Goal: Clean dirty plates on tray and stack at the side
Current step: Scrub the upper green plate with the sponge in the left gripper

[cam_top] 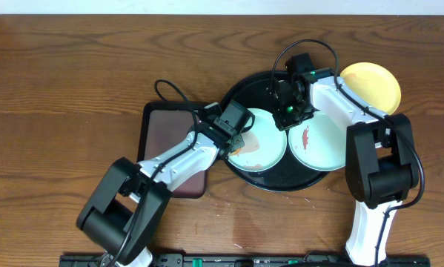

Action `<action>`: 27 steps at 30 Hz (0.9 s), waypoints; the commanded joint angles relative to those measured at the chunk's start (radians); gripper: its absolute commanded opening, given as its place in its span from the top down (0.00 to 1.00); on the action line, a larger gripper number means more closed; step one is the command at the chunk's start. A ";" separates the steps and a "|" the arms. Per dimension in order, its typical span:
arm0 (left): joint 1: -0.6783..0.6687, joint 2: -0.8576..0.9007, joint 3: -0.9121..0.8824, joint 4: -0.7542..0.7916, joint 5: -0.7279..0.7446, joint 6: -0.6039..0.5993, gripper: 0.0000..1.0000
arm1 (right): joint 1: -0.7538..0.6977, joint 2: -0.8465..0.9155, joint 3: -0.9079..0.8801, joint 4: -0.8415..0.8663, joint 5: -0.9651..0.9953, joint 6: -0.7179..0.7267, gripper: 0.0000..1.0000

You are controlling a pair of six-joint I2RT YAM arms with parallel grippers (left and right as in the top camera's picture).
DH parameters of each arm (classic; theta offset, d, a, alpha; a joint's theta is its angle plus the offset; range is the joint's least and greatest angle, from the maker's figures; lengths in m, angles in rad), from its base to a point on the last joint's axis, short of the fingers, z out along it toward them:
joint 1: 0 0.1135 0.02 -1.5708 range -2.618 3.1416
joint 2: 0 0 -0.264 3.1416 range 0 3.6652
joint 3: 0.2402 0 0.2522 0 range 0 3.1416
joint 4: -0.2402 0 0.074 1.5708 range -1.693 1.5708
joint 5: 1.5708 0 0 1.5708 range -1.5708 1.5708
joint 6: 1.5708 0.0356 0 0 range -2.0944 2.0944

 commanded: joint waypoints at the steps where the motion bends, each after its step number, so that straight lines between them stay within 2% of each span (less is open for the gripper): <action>1: 0.013 -0.069 -0.015 0.016 -0.056 0.017 0.93 | 0.002 0.037 -0.022 0.028 0.056 0.026 0.99; 6: 0.000 -0.079 -0.015 0.124 0.073 0.011 0.92 | 0.002 0.037 -0.022 0.029 0.056 0.026 0.99; 16: -0.110 0.064 -0.015 0.239 0.105 -0.050 0.92 | 0.002 0.037 -0.022 0.029 0.056 0.026 0.99; 23: -0.101 0.087 -0.015 0.159 0.038 -0.037 0.93 | 0.002 0.037 -0.022 0.029 0.056 0.026 0.99; 27: -0.067 0.058 -0.015 0.078 0.014 0.080 0.92 | 0.002 0.037 -0.022 0.029 0.056 0.026 0.99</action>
